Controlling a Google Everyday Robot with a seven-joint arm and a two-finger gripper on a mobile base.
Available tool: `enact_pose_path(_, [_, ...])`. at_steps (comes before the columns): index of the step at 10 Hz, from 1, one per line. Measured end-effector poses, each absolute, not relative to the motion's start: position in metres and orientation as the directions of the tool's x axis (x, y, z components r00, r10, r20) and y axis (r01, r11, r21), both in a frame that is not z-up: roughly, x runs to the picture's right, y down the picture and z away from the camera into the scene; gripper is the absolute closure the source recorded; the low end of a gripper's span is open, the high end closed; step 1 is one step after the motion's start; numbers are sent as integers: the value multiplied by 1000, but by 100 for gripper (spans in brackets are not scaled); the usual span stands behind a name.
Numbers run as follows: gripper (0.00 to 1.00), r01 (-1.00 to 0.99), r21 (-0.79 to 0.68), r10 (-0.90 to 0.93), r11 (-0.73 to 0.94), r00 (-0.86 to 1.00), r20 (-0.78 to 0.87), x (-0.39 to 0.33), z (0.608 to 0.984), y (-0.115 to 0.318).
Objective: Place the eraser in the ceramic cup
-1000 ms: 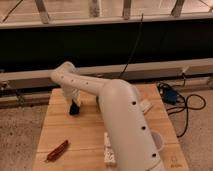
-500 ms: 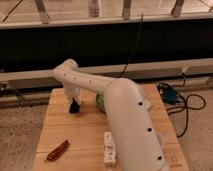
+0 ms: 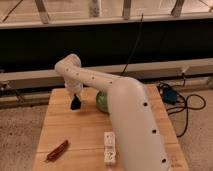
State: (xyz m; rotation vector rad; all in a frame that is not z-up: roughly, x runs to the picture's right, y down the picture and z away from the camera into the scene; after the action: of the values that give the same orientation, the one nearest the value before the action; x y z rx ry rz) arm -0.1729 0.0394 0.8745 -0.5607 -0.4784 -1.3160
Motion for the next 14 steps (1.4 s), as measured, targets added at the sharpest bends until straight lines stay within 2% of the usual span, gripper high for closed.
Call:
enact_pose_path(2, [98, 979, -111, -761, 172, 203, 617, -167, 869, 30])
enact_pose_path(7, [98, 971, -106, -763, 216, 236, 603, -133, 851, 1])
enact_pose_path(14, [98, 950, -132, -735, 282, 302, 607, -79, 846, -4])
